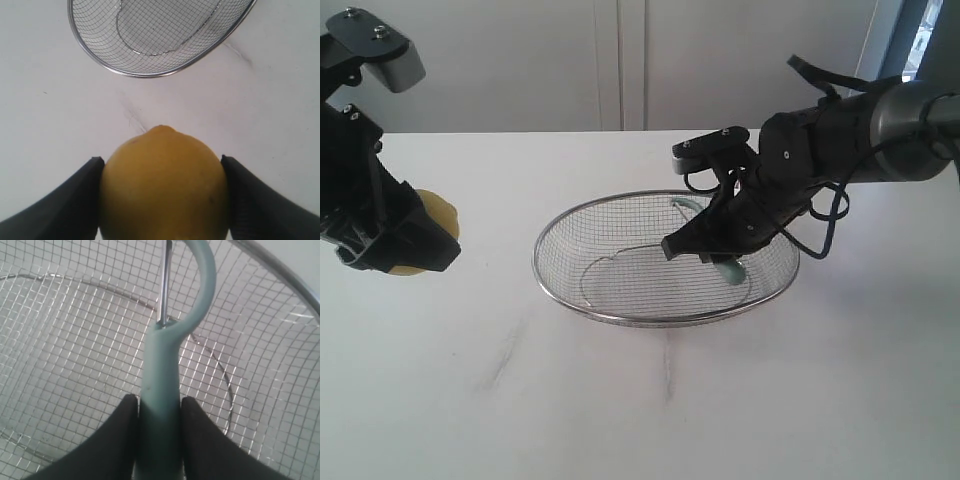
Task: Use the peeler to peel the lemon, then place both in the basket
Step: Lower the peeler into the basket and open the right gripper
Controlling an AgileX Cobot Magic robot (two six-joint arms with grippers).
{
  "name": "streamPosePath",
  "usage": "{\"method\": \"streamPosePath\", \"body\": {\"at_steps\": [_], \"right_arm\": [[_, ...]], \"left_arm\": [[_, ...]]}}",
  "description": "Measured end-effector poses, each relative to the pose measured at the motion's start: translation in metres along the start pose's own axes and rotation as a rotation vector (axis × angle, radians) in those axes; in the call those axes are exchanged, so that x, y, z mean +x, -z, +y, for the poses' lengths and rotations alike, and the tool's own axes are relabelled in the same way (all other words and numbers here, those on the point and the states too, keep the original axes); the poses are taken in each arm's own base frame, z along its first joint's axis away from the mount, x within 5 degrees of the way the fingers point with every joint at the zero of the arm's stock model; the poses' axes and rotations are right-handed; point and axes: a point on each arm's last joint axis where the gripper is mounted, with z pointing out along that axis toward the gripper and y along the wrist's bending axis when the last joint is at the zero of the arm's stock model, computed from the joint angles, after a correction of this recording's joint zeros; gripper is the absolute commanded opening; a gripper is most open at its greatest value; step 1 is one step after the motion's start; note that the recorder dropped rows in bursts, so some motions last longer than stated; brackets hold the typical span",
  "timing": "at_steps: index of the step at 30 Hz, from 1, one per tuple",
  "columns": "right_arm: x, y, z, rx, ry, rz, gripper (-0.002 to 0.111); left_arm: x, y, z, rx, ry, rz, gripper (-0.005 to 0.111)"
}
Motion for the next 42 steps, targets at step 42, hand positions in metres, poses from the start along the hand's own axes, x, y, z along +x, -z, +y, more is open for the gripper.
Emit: {"method": "streamPosePath", "body": {"at_steps": [42], "right_arm": [[0.01,-0.008,0.008,-0.083,-0.035,0.094,0.006]], "left_arm": [[0.0,0.0,-0.001,0.007,0.005,-0.004,0.0]]}}
